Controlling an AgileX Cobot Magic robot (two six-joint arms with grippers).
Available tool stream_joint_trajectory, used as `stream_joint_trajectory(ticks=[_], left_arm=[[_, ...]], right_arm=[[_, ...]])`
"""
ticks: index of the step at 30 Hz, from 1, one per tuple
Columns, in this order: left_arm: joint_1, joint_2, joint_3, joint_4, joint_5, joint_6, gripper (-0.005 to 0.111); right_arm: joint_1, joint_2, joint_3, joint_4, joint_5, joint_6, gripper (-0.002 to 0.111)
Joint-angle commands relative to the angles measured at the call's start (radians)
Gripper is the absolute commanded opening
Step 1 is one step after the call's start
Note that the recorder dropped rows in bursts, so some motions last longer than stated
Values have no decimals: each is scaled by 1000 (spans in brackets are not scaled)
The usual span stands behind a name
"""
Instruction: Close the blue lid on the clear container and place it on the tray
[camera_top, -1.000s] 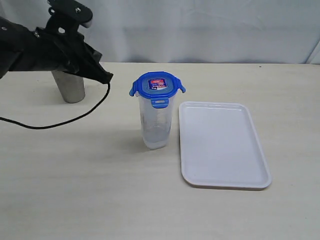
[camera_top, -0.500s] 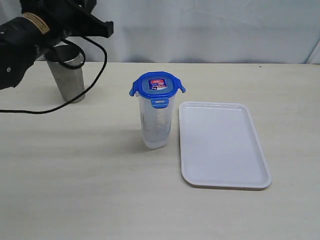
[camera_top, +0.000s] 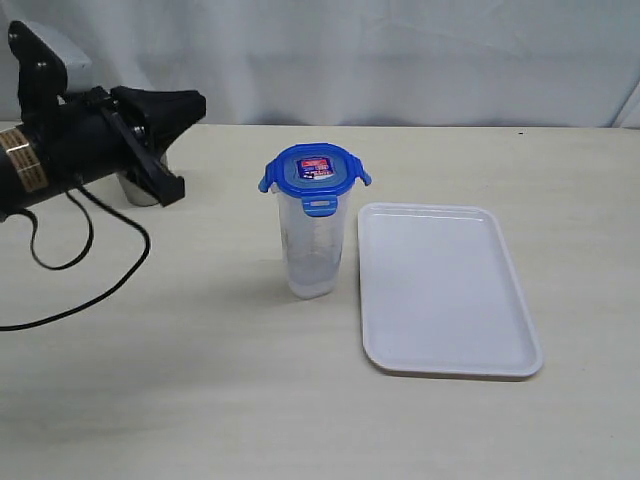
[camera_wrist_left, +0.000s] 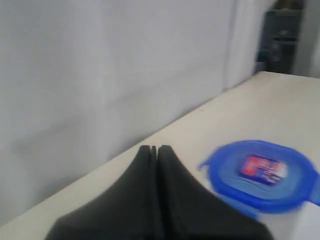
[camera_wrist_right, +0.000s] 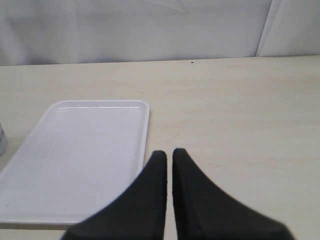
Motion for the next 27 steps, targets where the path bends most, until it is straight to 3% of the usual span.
stream_joint_trajectory(ticks=[1,6,11,17,27], left_arm=[[60,0,8,187,-102,-93,0],[67,27,8,227,-59,-86,0],[67,105,-4,187,-116,19,0],[67,236,-87,219,-219,19,0],[55,391,-235,246,-231,6,0]], right_arm=[[2,-5,3,-3,1,0,5],[2,-5,3,-3,1,0,5],[2,-5,3,-3,1,0,5],[2,-5,3,-3,1,0,5],[2,-5,3,-5,-57,0,5]])
